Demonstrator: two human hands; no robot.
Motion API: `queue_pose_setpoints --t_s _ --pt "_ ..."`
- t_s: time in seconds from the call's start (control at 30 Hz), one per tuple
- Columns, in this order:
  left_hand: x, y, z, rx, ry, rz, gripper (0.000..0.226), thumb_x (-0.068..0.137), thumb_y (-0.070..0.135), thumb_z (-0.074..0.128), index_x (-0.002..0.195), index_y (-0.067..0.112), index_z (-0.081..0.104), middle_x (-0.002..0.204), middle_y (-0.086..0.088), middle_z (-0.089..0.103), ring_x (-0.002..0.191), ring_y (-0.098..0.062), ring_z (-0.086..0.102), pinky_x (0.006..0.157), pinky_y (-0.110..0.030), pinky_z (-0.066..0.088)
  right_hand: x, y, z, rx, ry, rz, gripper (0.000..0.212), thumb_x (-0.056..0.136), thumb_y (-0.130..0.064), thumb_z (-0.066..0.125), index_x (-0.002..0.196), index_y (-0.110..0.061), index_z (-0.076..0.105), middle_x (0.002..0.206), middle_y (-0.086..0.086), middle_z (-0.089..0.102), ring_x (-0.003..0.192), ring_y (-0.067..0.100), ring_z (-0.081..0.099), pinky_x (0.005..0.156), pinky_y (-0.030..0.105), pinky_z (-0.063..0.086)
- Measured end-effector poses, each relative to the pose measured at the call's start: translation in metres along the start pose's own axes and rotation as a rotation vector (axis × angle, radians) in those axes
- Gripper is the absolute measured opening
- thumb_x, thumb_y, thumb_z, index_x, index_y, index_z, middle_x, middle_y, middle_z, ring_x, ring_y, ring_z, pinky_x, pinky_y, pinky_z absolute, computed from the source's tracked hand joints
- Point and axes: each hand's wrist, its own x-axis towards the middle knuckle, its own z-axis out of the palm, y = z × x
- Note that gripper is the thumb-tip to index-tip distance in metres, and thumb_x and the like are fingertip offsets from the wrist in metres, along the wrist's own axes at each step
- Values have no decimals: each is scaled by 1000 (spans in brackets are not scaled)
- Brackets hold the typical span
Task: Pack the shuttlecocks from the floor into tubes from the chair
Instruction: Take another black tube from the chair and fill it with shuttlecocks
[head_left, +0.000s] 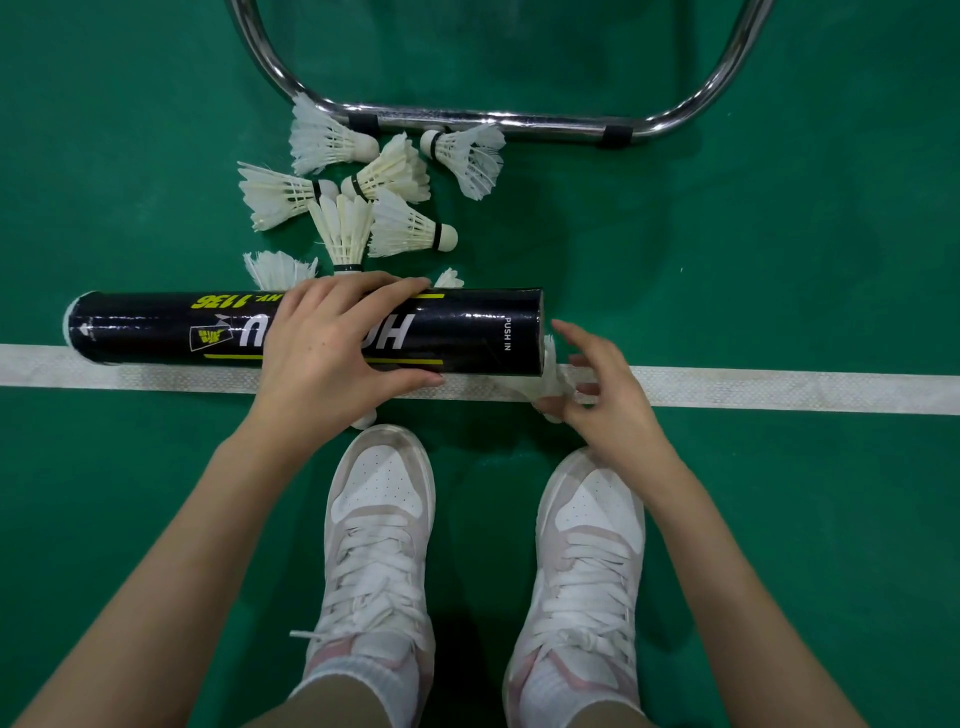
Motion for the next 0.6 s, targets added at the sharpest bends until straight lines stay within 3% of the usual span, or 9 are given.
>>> queue_pose_setpoints --t_s 0.13,0.3,0.37,0.53,0.6 --pt "0 0 -1 1 -2 -1 76 66 70 53 129 27 52 121 1 58 112 -20 48 98 -35 29 8 -5 8 -14 -70 -19 54 80 -3 67 127 -25 51 128 -16 39 121 5 42 106 26 35" --pt "0 -1 -1 -6 -7 2 76 66 69 53 129 27 53 121 1 58 112 -20 48 98 -35 29 15 1 2 -160 87 -23 15 81 -7 69 95 -8 63 129 3 47 121 20 40 103 30 34" --pt "0 0 -1 -4 -6 2 76 66 70 53 129 27 52 121 1 58 112 -20 48 98 -35 29 13 4 -4 -172 120 -5 11 80 -11 71 83 -9 61 127 5 49 118 21 40 101 31 33" --pt "-1 0 -1 -5 -4 7 76 67 69 53 129 26 52 121 0 58 112 -21 49 98 -37 30 6 4 -16 -238 206 -24 14 77 -17 74 82 -5 68 104 -4 56 107 15 38 85 5 23" --pt "0 -1 -1 -6 -2 8 75 67 69 54 129 26 53 121 1 58 112 -21 49 98 -36 30 3 -3 -22 -229 281 -14 17 77 -21 73 81 -6 69 90 -6 57 101 14 38 78 3 24"
